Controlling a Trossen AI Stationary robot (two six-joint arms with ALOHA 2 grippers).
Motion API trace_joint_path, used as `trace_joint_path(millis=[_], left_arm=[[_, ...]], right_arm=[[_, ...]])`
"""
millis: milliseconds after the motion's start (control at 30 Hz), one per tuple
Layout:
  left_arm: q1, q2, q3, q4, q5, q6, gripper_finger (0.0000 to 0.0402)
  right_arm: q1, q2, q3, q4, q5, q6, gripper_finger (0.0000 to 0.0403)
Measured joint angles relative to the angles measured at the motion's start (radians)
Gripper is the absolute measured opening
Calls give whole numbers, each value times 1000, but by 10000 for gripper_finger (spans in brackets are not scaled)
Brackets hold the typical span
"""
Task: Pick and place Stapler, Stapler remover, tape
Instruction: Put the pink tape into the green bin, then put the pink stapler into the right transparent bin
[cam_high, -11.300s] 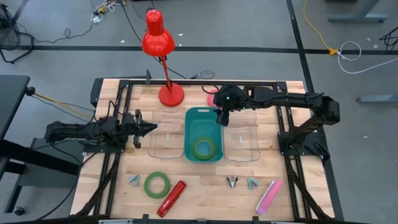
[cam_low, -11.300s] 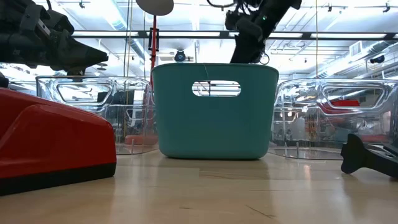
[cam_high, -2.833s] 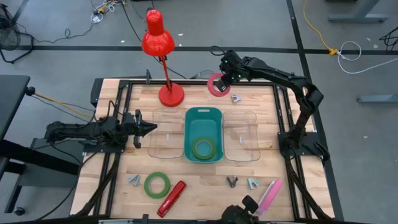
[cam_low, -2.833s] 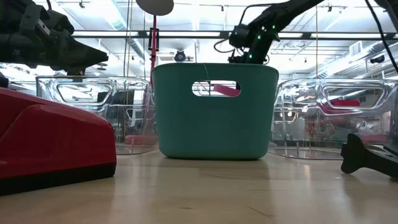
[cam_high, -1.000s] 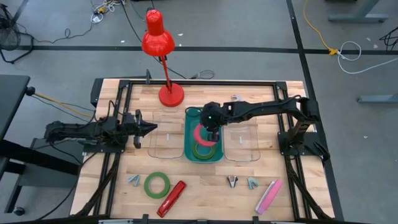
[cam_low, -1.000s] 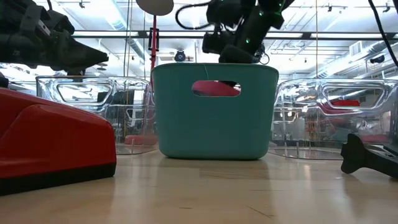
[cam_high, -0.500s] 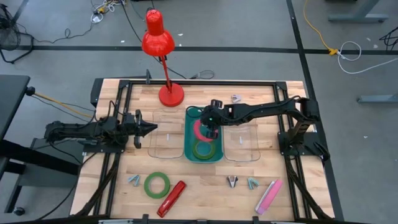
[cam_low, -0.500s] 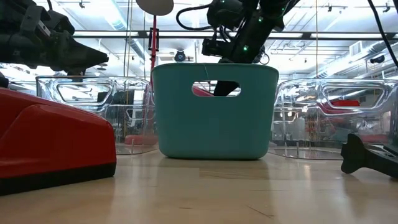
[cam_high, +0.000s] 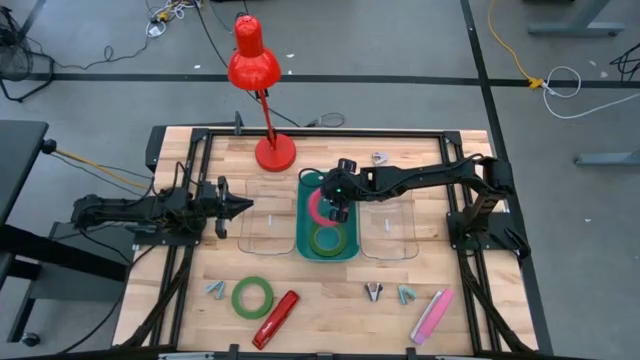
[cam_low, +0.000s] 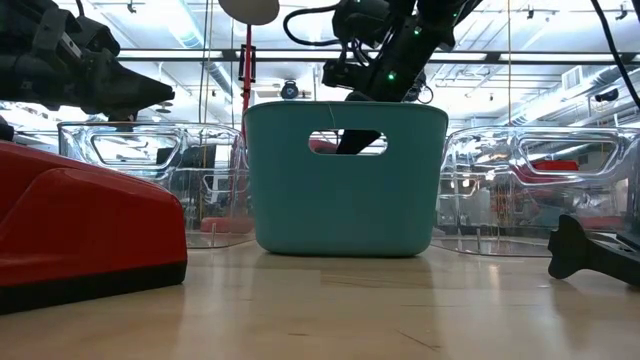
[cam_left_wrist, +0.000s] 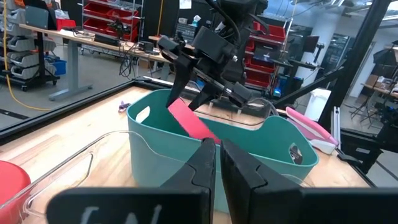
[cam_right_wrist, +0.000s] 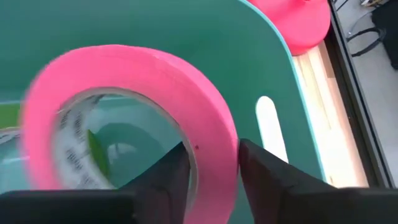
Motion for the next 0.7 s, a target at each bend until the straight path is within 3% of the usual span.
trace_joint_path(millis=[333, 700], left_arm=[[0, 0, 0, 0, 0, 0, 28], [0, 0, 0, 0, 0, 0, 28]], right_arm=[[-1, -1, 0, -13, 21, 6, 222], [-1, -3, 0, -48, 18, -2, 240]])
